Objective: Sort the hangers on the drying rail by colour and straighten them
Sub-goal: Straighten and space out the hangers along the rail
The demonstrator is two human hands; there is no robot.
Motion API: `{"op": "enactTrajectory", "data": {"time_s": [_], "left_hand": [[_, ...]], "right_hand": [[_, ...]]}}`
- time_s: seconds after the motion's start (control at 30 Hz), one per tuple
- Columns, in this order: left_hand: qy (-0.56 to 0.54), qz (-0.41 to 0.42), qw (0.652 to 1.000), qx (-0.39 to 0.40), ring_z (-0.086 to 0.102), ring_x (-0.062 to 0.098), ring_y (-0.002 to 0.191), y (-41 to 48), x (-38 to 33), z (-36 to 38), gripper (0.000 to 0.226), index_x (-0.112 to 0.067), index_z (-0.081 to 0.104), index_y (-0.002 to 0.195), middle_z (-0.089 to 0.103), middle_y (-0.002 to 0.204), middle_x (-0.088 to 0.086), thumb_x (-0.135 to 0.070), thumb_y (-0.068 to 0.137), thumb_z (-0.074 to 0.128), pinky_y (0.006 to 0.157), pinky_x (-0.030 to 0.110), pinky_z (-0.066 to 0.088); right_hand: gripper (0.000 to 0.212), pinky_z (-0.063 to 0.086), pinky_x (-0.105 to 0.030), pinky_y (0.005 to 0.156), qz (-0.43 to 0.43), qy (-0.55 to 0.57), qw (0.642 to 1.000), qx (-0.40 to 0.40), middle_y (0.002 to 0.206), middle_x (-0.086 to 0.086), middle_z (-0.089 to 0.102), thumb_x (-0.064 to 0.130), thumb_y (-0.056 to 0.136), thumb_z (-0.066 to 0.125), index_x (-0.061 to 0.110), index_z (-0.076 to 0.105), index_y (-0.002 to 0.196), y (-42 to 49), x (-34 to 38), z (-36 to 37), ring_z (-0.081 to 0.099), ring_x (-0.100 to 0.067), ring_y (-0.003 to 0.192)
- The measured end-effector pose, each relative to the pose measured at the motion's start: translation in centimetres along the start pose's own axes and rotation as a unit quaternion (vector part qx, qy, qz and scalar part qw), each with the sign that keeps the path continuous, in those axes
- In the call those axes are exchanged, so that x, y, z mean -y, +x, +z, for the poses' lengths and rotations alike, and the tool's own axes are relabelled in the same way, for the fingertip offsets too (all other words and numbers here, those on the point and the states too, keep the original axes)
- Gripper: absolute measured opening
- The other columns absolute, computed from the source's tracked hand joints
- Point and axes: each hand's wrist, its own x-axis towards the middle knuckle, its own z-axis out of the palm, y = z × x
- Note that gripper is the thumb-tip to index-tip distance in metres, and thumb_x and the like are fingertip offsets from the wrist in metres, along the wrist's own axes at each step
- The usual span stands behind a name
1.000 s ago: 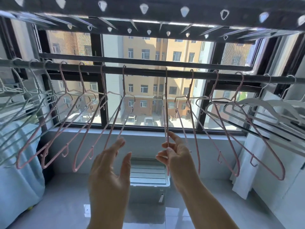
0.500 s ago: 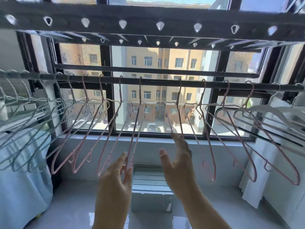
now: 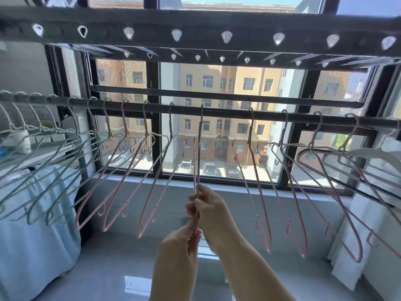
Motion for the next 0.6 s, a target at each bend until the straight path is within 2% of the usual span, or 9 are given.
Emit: {"op": "enactTrajectory", "data": {"time_s": [0.1,0.17,0.23,0.33,0.5,0.6], "left_hand": [[0.009,0.050,0.999,0.006,0.059,0.001,0.045,0.0,-1.0,1.2,0.046,-0.016,0.067,0.106,0.068,0.058,-0.004,-0.004,0.062,0.070,0.050,0.011,0.046],[0.010,0.059,0.998,0.009,0.058,0.003,0.044,-0.1,-1.6,2.1,0.049,-0.014,0.068,0.104,0.068,0.057,-0.004,0.001,0.059,0.077,0.050,0.012,0.047],[0.003,0.054,0.999,0.008,0.060,0.002,0.048,-0.1,-2.3,2.8,0.048,-0.017,0.066,0.107,0.069,0.060,-0.004,-0.004,0.062,0.077,0.055,0.011,0.047],[0.009,0.049,0.999,0.001,0.060,0.003,0.047,-0.3,-3.4,3.8,0.044,-0.021,0.065,0.109,0.069,0.060,-0.004,-0.017,0.066,0.064,0.052,0.014,0.049],[0.002,0.020,1.000,-0.017,0.064,0.007,0.051,-0.9,-3.9,5.2,0.052,-0.031,0.053,0.118,0.069,0.062,-0.002,-0.018,0.068,0.060,0.052,0.020,0.050],[0.022,0.016,0.999,-0.023,0.063,0.007,0.052,-1.3,-4.3,5.7,0.052,-0.034,0.053,0.116,0.069,0.063,-0.003,-0.015,0.068,0.058,0.054,0.019,0.049]], "right_hand": [[0.032,0.041,-0.015,0.056,-0.010,0.034,0.999,-0.033,0.066,0.000,0.046,-0.011,0.090,0.029,0.009,0.053,0.084,0.0,0.0,-1.3,0.047,-0.007,0.054],[0.033,0.038,-0.016,0.055,-0.013,0.043,0.998,-0.045,0.062,0.002,0.045,-0.009,0.090,0.029,0.011,0.052,0.078,-0.2,0.0,-2.3,0.046,-0.008,0.053],[0.033,0.036,-0.018,0.055,-0.009,0.054,0.997,-0.053,0.055,0.004,0.046,-0.008,0.089,0.030,0.012,0.051,0.075,-0.3,0.0,-3.4,0.045,-0.009,0.054],[0.032,0.035,-0.018,0.054,-0.006,0.061,0.997,-0.056,0.055,0.005,0.046,-0.006,0.089,0.029,0.013,0.050,0.074,-0.4,0.1,-4.8,0.045,-0.008,0.053],[0.034,0.035,-0.015,0.051,-0.006,0.066,0.997,-0.051,0.064,0.001,0.043,-0.009,0.090,0.028,0.013,0.049,0.075,-0.9,0.3,-5.8,0.043,-0.008,0.054],[0.035,0.042,-0.019,0.064,-0.001,0.062,0.997,-0.055,0.075,0.001,0.050,-0.007,0.092,0.032,0.019,0.055,0.087,-1.3,0.4,-6.0,0.050,-0.010,0.062]]}}
